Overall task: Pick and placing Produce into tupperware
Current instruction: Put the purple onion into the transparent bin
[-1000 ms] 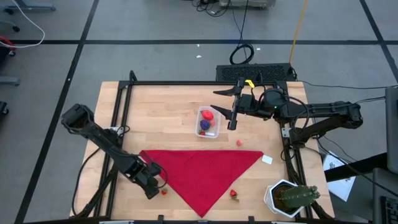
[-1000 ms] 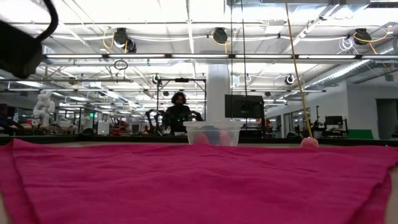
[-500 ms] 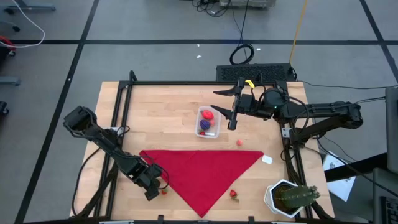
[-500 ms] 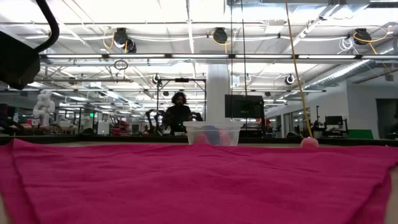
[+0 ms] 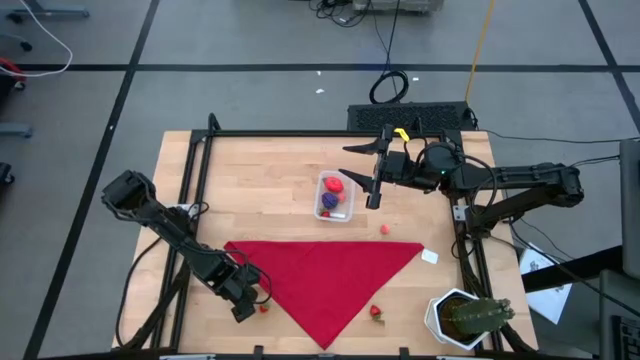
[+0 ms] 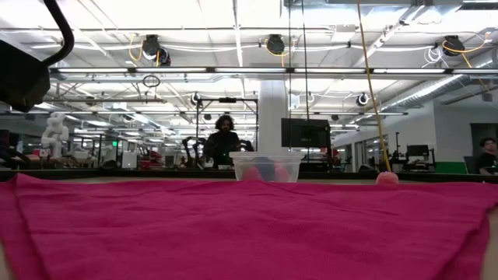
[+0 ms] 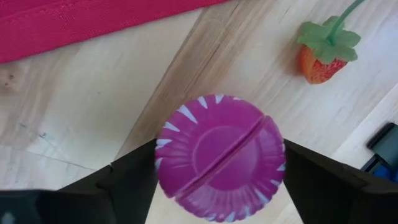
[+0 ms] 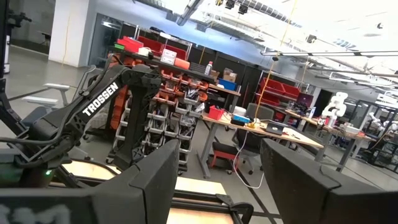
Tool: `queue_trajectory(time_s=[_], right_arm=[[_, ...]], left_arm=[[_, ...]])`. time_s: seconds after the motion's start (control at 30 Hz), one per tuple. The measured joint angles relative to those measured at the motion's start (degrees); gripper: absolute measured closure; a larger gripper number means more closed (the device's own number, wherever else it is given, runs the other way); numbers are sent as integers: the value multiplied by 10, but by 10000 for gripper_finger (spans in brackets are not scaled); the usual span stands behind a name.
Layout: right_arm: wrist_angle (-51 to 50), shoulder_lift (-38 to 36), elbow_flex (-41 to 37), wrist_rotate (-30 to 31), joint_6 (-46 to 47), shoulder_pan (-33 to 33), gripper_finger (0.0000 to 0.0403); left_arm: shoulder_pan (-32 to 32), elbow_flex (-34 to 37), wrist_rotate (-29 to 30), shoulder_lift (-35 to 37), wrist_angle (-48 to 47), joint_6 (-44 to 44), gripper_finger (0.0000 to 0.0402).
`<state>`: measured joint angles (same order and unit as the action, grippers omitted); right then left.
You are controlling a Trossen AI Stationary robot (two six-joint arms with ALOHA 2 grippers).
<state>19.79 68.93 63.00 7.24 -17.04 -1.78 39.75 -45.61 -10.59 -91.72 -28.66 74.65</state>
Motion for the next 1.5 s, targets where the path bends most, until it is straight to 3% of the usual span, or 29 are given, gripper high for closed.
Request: queue_trajectory(time_s=[0.3, 0.8, 1.3, 1.5], right_arm=[[0, 0, 0, 0, 1, 0, 183], [0, 0, 0, 0, 1, 0, 183], [-4, 0, 0, 0, 1, 0, 183], [-4, 0, 0, 0, 0, 0, 183]], left_arm=[[0, 0, 1, 0, -2, -6, 145], [-5, 2, -10, 9, -1, -15, 126], [-32, 1, 6, 107, -25, -39, 126], [-82, 1, 17, 148, -79, -89, 126]])
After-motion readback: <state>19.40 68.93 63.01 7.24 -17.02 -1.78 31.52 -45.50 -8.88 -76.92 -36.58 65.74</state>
